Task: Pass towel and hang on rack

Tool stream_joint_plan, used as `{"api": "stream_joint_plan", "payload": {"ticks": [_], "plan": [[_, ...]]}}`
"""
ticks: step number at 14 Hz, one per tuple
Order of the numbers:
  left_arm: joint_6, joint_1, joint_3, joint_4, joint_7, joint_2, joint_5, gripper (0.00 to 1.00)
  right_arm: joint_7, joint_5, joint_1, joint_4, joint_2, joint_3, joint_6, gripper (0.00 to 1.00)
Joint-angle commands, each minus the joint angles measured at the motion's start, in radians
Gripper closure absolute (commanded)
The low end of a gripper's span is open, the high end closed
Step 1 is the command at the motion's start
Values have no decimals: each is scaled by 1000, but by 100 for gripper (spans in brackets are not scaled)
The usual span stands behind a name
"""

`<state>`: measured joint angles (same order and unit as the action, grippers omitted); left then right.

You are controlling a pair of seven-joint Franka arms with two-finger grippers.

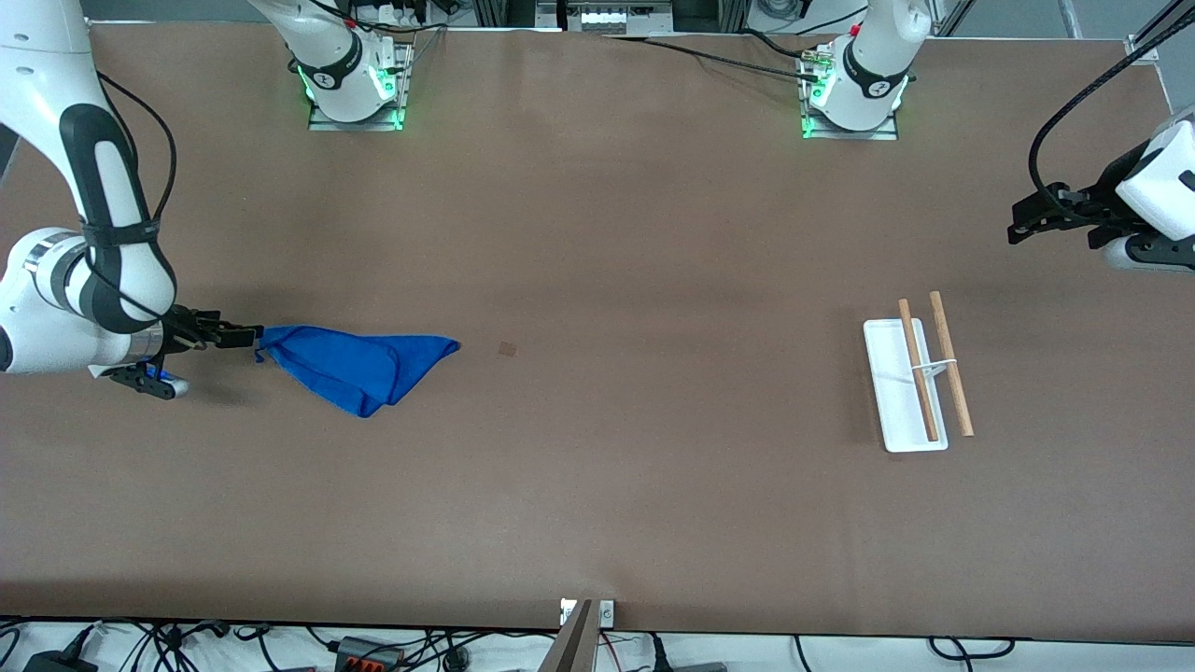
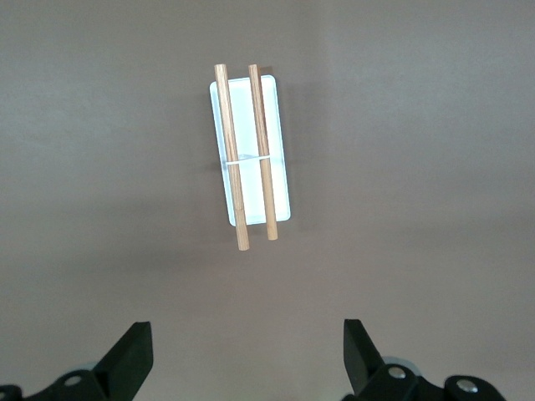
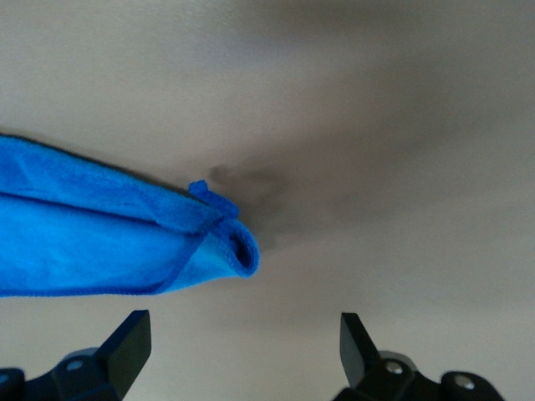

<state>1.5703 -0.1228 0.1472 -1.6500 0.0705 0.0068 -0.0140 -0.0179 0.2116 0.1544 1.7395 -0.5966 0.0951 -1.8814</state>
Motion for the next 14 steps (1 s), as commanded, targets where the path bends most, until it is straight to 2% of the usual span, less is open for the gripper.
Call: {"api": "stream_joint_plan", "payload": {"ticks": [1, 2, 4, 10, 14], "plan": [[-10, -3, 6, 2, 28, -4, -4, 0, -2, 42, 0, -11, -21, -9, -19, 0], [-10, -3, 8, 2, 28, -4, -6, 0, -2, 57, 0, -11, -29, -11, -21, 0], [-10, -3, 8, 2, 28, -2, -4, 0, -4, 100, -3, -11, -43, -11, -22, 9], [-10, -3, 9, 2, 26, -2, -6, 0, -11, 101, -1, -14, -75, -11, -59, 14], [-10, -3, 9, 2, 26, -2, -6, 0, -13, 104, -1, -14, -94, -11, -80, 21]]}}
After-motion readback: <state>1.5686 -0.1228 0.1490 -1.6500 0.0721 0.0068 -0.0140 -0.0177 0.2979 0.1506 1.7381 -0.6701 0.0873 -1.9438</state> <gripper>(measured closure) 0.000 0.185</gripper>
